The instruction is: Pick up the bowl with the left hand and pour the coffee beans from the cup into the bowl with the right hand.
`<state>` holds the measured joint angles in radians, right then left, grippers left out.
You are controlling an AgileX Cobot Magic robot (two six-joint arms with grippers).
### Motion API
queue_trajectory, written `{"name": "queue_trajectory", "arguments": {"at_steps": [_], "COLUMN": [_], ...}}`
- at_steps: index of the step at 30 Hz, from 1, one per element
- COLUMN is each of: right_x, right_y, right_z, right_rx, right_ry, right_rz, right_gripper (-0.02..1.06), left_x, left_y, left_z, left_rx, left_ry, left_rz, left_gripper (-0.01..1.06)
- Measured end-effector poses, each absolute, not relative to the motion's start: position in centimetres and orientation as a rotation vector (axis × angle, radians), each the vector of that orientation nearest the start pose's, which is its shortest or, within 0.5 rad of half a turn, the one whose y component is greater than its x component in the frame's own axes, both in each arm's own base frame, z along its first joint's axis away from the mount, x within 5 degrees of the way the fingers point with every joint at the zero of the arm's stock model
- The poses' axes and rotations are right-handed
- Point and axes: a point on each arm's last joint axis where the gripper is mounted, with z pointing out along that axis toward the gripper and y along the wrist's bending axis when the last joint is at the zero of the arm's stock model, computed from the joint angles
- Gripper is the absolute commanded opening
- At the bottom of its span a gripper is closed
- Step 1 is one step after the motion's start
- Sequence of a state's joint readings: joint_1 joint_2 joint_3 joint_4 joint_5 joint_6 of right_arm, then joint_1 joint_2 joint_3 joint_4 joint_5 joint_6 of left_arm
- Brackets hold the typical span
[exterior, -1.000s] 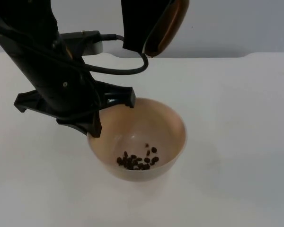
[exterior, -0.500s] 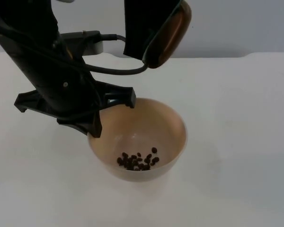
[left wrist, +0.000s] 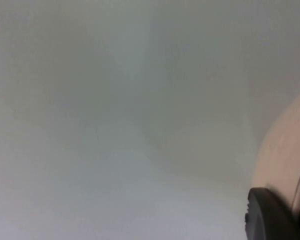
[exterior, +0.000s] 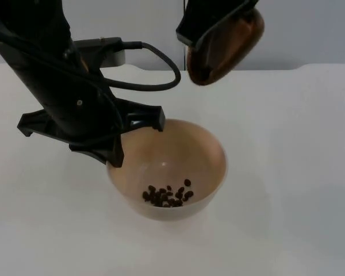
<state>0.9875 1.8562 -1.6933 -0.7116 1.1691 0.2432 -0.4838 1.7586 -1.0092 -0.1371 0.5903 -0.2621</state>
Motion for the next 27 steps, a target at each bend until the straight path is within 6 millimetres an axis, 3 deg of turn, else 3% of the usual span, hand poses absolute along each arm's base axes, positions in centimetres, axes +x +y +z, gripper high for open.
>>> {"name": "queue_trajectory", "arguments": {"at_steps": [15,27], "right_x": [29.6,31.5], "right_y": [27.2,25.3], "right_z": [31.0,30.7], "right_rx": [-1.039,-1.004], "right_ry": [2.427,2.509], "right_rz": [-0.179,0.089], "right_gripper": [0.0,0.0], "left_x": [28.9,28.9], "left_y": [-16.0,-16.0], "left_z": [17.0,17.0], "left_rx": [0.172,0.168], "left_ry": [2.862,2.862], "left_rz": [-0.293,-0.297], "left_gripper": [0.0,0.0]}}
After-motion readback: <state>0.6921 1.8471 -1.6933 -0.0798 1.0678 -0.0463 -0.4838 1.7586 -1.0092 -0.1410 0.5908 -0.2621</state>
